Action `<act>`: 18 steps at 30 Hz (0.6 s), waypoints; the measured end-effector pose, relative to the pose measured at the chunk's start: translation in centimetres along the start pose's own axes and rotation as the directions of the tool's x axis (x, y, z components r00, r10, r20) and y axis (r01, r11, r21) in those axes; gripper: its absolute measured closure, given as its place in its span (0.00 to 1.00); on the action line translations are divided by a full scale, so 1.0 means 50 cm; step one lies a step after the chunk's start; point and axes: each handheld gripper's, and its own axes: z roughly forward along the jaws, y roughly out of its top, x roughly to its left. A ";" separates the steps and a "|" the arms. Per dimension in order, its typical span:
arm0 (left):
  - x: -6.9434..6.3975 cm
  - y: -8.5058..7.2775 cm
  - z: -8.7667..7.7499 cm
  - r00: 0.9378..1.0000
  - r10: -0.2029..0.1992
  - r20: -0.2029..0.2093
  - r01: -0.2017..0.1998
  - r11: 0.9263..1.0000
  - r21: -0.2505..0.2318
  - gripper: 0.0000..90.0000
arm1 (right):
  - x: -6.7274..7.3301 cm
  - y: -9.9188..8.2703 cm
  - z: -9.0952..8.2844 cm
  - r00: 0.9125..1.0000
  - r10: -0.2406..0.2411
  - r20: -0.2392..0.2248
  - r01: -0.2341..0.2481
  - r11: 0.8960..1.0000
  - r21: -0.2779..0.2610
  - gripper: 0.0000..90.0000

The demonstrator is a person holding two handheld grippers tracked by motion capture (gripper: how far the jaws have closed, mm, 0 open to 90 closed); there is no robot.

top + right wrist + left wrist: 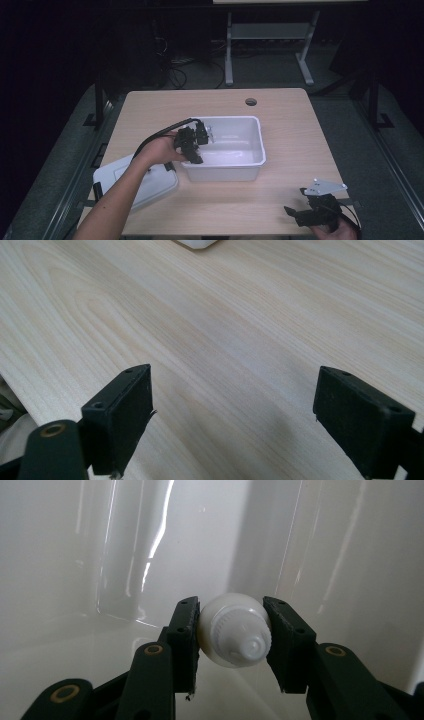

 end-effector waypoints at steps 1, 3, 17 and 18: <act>0.000 -0.001 0.001 1.000 -0.005 0.000 0.005 1.000 0.004 0.66 | 0.000 0.000 0.000 1.000 0.000 0.000 0.000 1.000 -0.001 0.17; 0.000 -0.003 0.001 1.000 -0.011 0.007 0.011 1.000 -0.004 0.66 | 0.000 0.000 0.000 1.000 0.003 -0.003 -0.003 1.000 -0.002 0.17; -0.005 -0.003 -0.008 1.000 -0.008 0.006 0.008 1.000 -0.014 0.70 | 0.001 0.001 0.000 1.000 0.005 -0.005 -0.005 1.000 0.000 0.17; -0.004 -0.003 -0.009 1.000 -0.006 0.008 0.006 1.000 -0.014 0.70 | 0.002 0.001 0.000 1.000 0.005 -0.005 -0.005 1.000 0.000 0.17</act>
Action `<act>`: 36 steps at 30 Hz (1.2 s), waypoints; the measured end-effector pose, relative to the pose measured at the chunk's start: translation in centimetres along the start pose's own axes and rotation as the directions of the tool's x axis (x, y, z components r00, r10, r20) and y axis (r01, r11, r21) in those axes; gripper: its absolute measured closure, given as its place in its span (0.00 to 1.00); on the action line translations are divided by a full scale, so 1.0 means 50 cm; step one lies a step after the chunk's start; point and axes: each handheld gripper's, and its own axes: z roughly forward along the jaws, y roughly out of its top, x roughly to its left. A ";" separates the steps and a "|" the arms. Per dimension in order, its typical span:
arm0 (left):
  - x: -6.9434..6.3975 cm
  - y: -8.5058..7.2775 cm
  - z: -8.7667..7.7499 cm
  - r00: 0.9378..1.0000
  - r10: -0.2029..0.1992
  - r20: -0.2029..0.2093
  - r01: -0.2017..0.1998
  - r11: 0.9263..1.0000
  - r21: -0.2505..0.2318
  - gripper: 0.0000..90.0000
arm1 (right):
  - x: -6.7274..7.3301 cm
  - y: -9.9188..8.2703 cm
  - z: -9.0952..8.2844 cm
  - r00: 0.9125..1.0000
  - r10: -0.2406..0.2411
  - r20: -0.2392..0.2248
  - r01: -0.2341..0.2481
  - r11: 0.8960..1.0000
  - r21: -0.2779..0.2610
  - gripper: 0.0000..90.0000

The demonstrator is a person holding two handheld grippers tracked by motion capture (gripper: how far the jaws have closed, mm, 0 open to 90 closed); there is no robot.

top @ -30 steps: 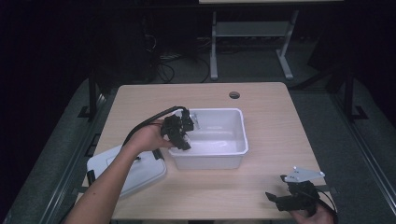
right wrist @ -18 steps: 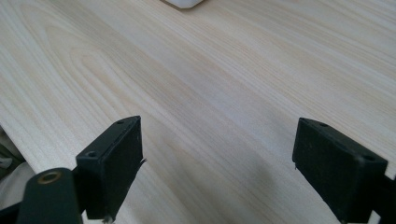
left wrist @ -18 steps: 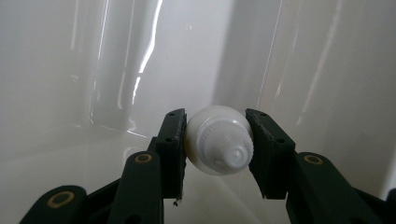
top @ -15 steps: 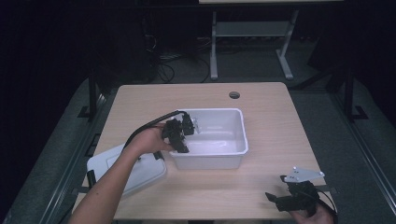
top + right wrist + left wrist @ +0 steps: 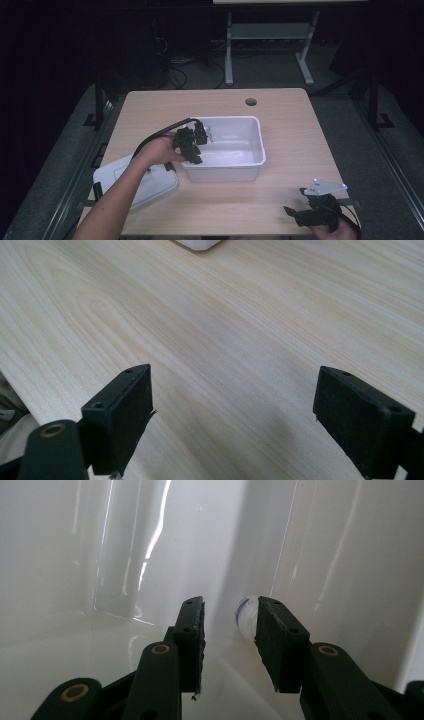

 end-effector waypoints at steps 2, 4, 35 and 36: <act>0.000 -0.001 -0.003 1.000 0.003 -0.005 -0.003 1.000 -0.002 0.69 | 0.000 0.000 0.001 1.000 -0.003 0.000 0.003 1.000 0.000 0.17; -0.001 -0.002 -0.006 1.000 -0.003 -0.001 0.003 1.000 -0.010 0.69 | 0.001 0.000 0.001 1.000 -0.003 0.000 0.003 1.000 0.001 0.17; -0.029 -0.055 -0.136 0.997 -0.058 -0.053 0.050 0.988 -0.146 0.60 | 0.007 0.008 0.004 1.000 -0.021 0.000 0.021 1.000 0.003 0.17; -0.030 -0.058 -0.139 0.997 -0.059 -0.056 0.051 0.988 -0.146 0.60 | 0.007 0.009 0.003 1.000 -0.022 0.001 0.022 1.000 0.002 0.17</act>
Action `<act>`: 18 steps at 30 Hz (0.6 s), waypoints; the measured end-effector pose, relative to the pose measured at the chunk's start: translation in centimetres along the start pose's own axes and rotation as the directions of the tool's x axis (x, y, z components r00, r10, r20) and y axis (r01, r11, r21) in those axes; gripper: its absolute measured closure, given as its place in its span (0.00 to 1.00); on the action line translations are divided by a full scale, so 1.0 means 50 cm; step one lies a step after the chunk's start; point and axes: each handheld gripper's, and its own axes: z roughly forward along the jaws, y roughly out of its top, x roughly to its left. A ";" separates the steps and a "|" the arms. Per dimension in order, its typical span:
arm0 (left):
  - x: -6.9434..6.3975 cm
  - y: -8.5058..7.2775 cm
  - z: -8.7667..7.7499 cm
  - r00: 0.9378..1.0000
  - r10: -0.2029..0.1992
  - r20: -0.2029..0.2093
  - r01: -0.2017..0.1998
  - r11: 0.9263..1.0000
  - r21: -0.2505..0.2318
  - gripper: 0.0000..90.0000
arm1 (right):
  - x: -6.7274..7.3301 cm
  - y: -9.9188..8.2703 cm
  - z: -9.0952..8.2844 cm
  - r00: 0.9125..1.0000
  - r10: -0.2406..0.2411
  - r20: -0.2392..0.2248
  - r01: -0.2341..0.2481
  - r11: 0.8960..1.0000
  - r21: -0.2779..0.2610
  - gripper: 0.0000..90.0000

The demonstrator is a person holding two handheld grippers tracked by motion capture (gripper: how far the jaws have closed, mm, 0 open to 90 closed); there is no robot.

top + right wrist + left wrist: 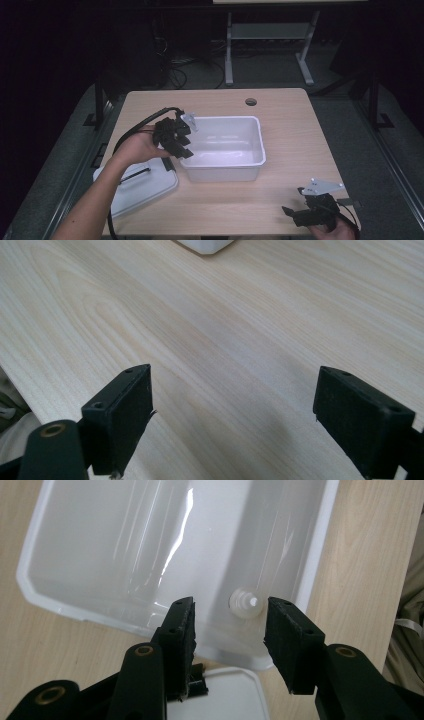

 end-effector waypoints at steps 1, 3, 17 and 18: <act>-0.001 -0.003 -0.004 1.000 -0.005 -0.005 0.005 1.000 -0.005 0.60 | 0.000 0.000 -0.001 1.000 -0.003 0.001 0.003 1.000 -0.002 0.17; -0.003 -0.008 -0.012 1.000 -0.003 -0.006 0.003 1.000 -0.006 0.60 | 0.000 0.000 -0.001 1.000 -0.008 0.000 0.008 1.000 -0.006 0.17; -0.013 -0.062 -0.070 0.998 -0.041 -0.041 0.039 0.998 -0.058 0.60 | 0.007 0.002 0.000 1.000 -0.010 -0.002 0.010 1.000 0.000 0.17; -0.012 -0.068 -0.075 0.998 -0.043 -0.048 0.040 0.997 -0.063 0.60 | 0.007 0.002 0.000 1.000 -0.009 -0.004 0.009 1.000 -0.001 0.17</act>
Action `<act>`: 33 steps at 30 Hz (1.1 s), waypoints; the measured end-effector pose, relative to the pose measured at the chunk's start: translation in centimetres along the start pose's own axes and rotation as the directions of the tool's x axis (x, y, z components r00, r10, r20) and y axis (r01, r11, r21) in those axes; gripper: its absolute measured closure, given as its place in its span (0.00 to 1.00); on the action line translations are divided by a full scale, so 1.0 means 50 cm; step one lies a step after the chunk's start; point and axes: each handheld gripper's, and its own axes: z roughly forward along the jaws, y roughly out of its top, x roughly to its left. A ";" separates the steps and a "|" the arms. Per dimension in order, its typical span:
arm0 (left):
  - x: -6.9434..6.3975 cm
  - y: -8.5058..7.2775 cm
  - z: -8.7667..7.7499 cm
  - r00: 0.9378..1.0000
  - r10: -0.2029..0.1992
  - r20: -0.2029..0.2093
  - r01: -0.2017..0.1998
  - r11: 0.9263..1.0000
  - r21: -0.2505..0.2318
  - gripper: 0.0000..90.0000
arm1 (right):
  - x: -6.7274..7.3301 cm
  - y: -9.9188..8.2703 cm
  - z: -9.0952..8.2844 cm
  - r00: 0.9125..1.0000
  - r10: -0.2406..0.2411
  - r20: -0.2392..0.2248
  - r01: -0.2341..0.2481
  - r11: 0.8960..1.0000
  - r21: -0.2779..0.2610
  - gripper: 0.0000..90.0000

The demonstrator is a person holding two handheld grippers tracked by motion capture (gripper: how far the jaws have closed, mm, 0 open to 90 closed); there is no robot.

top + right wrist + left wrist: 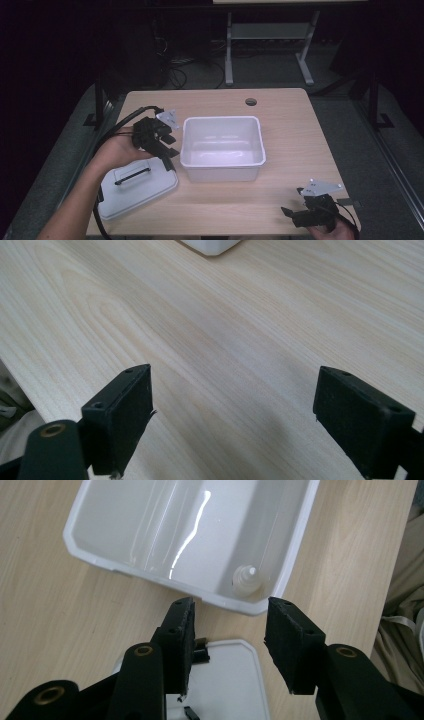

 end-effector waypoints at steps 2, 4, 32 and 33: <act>0.002 -0.013 -0.007 1.000 -0.014 -0.005 0.014 1.000 -0.013 0.61 | 0.000 0.000 -0.001 1.000 0.005 -0.001 -0.005 1.000 -0.003 0.17; 0.004 -0.026 -0.012 1.000 -0.024 -0.014 0.024 1.000 -0.016 0.61 | -0.001 0.000 -0.001 1.000 0.001 0.002 -0.001 1.000 -0.006 0.17; 0.005 -0.194 -0.014 0.986 -0.159 -0.055 0.159 0.987 -0.017 0.57 | -0.001 -0.004 -0.003 1.000 0.000 0.012 0.000 1.000 0.000 0.17; 0.005 -0.199 -0.012 0.985 -0.163 -0.064 0.162 0.987 -0.021 0.57 | -0.001 -0.003 -0.002 1.000 0.004 0.011 -0.004 1.000 0.004 0.17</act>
